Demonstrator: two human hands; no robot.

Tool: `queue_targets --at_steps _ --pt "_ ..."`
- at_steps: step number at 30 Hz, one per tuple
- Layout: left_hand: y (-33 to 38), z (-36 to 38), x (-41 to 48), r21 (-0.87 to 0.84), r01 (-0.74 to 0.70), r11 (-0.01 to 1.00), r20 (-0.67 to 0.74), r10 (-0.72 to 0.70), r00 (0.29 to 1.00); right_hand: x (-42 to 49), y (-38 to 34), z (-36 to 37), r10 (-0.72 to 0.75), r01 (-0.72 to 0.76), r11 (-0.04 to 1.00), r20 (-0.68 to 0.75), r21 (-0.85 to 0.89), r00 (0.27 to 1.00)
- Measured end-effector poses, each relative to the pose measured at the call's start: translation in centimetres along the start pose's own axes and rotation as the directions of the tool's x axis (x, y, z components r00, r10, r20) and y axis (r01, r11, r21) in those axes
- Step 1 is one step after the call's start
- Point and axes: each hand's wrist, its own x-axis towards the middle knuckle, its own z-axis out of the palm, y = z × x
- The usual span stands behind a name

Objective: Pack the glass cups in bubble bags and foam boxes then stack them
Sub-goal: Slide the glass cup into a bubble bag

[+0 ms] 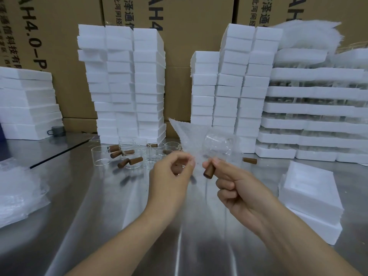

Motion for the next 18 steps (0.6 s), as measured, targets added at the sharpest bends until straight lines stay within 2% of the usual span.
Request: queue_targets --at_steps 2,3,6,9,12,14,16,18 --pt "-0.1 -0.7 0.2 0.306 -0.238 0.922 0.045 0.235 0.971 0.0 -0.5 -0.1 0.069 -0.068 0.987 -0.002 0.147 0.998" --pt "-0.1 -0.8 0.1 0.382 -0.314 0.869 0.085 0.305 0.948 0.0 -0.7 -0.1 0.102 -0.099 0.968 0.000 0.230 0.995" --pt "0.1 -0.7 -0.1 0.420 -0.389 0.820 0.168 0.351 0.921 0.0 -1.0 -0.1 0.158 -0.139 0.912 -0.018 0.386 0.987" --pt "0.4 -0.5 -0.5 0.414 -0.446 0.794 0.230 0.383 0.895 0.0 -0.8 0.0 0.138 -0.097 0.911 -0.076 0.402 0.987" --pt "0.9 -0.3 -0.8 0.397 -0.478 0.784 0.223 0.423 0.878 0.0 -0.3 0.0 0.079 -0.037 0.965 -0.154 0.261 0.985" --pt "1.2 -0.2 -0.8 0.387 -0.463 0.797 0.176 0.430 0.886 -0.1 0.1 -0.1 -0.015 0.015 1.000 -0.210 0.000 0.978" --pt "1.3 -0.1 -0.7 0.374 -0.440 0.817 0.126 0.425 0.896 -0.3 0.4 -0.1 -0.105 0.050 0.970 -0.228 -0.236 0.968" --pt "1.3 -0.3 -0.6 0.367 -0.429 0.825 0.108 0.420 0.901 -0.3 0.7 0.0 -0.167 0.077 0.933 -0.233 -0.351 0.958"
